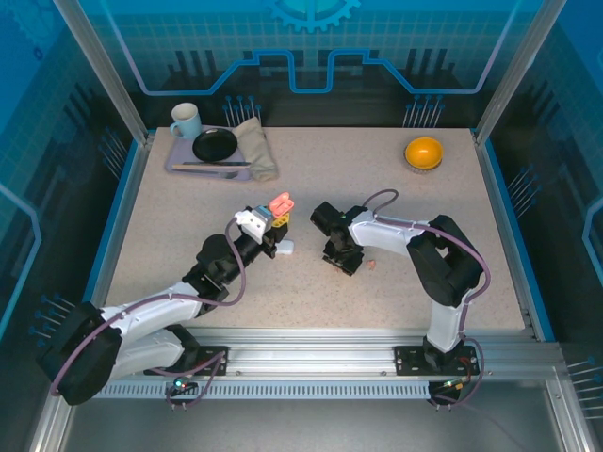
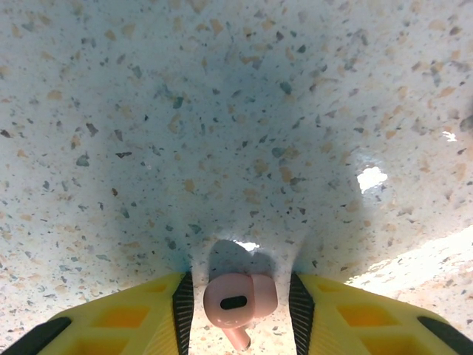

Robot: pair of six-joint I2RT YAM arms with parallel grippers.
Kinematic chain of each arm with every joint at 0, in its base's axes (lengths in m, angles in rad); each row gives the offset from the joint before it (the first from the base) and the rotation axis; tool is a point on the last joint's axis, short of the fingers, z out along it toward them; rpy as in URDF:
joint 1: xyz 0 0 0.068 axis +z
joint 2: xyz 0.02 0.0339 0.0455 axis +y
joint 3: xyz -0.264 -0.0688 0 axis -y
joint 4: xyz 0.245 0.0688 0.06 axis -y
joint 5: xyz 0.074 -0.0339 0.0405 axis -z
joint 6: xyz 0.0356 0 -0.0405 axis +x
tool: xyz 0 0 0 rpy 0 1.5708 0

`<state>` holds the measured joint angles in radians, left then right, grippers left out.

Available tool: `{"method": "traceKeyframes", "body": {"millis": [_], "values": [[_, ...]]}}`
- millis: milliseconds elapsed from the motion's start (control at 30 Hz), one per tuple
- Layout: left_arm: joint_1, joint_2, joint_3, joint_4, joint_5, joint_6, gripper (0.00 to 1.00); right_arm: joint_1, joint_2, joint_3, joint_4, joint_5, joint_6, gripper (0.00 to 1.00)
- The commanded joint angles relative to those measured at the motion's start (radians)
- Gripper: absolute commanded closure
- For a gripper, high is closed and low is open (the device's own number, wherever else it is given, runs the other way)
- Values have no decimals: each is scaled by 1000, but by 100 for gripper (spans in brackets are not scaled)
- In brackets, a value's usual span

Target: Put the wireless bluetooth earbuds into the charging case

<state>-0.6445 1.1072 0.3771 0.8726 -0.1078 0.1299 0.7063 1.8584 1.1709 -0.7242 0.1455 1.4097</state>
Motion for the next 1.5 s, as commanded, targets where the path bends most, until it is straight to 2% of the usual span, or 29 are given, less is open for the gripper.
{"method": "traceKeyframes", "body": {"millis": [0, 267, 867, 1300, 1467], "values": [[-4, 7, 26, 29, 23, -7, 100, -15, 16, -17, 9, 29, -31, 59], [-4, 11, 30, 28, 26, -12, 100, -18, 19, -15, 14, 38, -63, 60], [-3, 19, 36, 23, 31, -16, 100, -16, -5, -29, 29, 50, -95, 71], [-4, 13, 40, 9, 28, -20, 100, -15, -40, -39, 26, 90, -159, 72], [-4, 17, 46, 2, 30, -21, 100, -16, -19, -34, 16, 83, -167, 65]]}}
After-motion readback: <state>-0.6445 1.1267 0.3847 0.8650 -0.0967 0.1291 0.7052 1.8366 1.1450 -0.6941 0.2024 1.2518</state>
